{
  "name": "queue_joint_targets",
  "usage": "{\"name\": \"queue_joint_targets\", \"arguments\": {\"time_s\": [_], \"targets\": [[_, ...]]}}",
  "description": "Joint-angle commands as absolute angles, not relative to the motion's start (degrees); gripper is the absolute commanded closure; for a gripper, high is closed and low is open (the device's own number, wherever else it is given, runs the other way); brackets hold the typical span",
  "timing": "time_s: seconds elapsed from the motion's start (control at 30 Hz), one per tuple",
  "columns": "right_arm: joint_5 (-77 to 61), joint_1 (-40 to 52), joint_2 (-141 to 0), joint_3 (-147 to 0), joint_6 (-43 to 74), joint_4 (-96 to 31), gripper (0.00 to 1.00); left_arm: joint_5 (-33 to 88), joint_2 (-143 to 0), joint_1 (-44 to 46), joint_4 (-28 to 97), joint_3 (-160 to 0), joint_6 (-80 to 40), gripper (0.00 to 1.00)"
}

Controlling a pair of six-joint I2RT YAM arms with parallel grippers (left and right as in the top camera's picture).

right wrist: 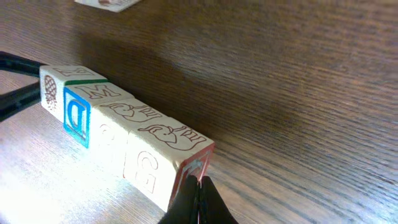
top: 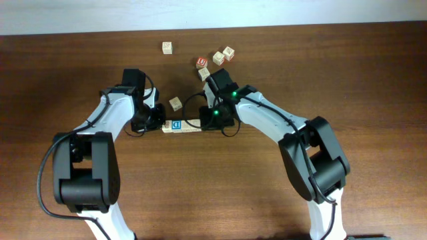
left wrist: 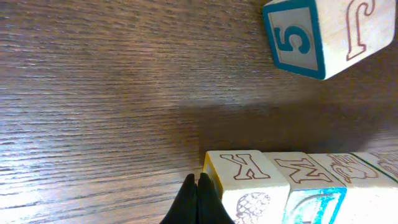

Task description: Rotate 4 blocks

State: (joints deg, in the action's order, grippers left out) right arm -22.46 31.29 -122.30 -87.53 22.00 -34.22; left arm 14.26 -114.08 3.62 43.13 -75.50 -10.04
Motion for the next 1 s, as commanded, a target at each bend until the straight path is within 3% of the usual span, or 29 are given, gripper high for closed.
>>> {"name": "queue_joint_targets", "arguments": {"time_s": [0.0, 0.97], "targets": [[-23.97, 34.61, -119.22, -88.25, 21.21, -33.17, 0.95, 19.73, -114.54, 5.61, 43.07, -75.20, -9.32, 1.00], [-23.31, 36.82, -116.25, -91.09, 19.90, -34.26, 0.96, 17.58, -114.54, 6.79, 43.33, -75.20, -9.34, 1.00]]}}
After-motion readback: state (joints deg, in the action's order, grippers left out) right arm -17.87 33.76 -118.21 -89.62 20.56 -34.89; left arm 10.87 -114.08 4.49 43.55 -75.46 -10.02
